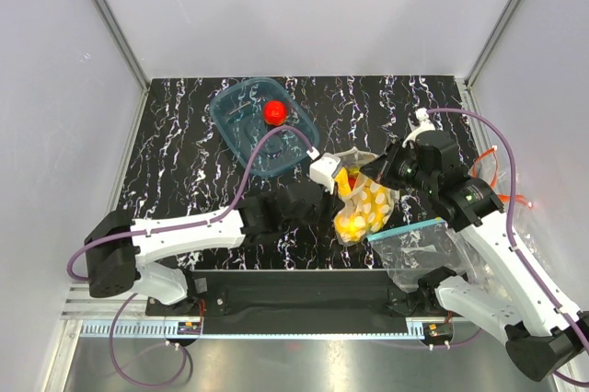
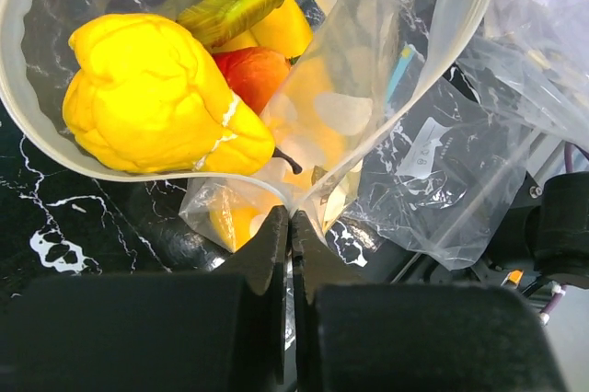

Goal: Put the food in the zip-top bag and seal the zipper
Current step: Adjust the zipper food storage bag at the center of the board.

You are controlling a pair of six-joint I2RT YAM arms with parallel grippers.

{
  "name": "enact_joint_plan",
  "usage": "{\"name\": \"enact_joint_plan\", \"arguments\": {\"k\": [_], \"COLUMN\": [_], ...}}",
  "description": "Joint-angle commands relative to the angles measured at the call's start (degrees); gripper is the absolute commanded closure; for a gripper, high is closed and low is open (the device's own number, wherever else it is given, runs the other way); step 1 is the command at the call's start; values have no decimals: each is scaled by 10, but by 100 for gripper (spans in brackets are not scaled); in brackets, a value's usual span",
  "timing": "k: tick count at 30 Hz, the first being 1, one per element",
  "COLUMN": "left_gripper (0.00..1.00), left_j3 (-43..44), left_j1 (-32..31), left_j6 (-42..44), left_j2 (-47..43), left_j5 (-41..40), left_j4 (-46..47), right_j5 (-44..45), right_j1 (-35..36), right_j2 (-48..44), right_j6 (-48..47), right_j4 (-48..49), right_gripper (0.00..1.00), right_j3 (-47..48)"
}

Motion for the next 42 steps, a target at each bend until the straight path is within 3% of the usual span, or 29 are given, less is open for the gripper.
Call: {"name": "enact_joint_plan", "arguments": {"k": [1,5,14,17,25,26,28,31,37,42], "left_gripper": [100,100,100,100,100,100,100,100,100,100], "left_j3": [18,45,225,263,293,292,289,273,241,226], "left_j1": [1,2,-2,-10,-40,-46,-50,-65,-86,-88], "left_j6": [24,59,173,194,262,272,280,302,319,321], "left_j2": [-29,-50,-25,-18,-27,-26,-25,-25,-24,-30], "left_j5": [-5,5,20,3,-24,-24,-24,-33,-43,-35], "left_j4": [-9,-45,-327,-379,-400,-399,-398,-386,-358,-347], "right_j5": [17,32,129,161,216,220,222,233,227,148], "right_j1": [5,4,4,4,4,4,4,4,4,4], "right_j2": [-15,-15,-15,-9,15,20,24,24,53,87], "right_j6": [-4,-15,-56,-79,-104,-109,-119,-134,-165,-187], "right_j4": [29,24,-22,-38,-48,-50,-53,-49,-67,-80], "right_gripper": [100,100,100,100,95,92,73,62,48,40], "right_j3": [17,15,15,28,50,52,61,65,90,107]}}
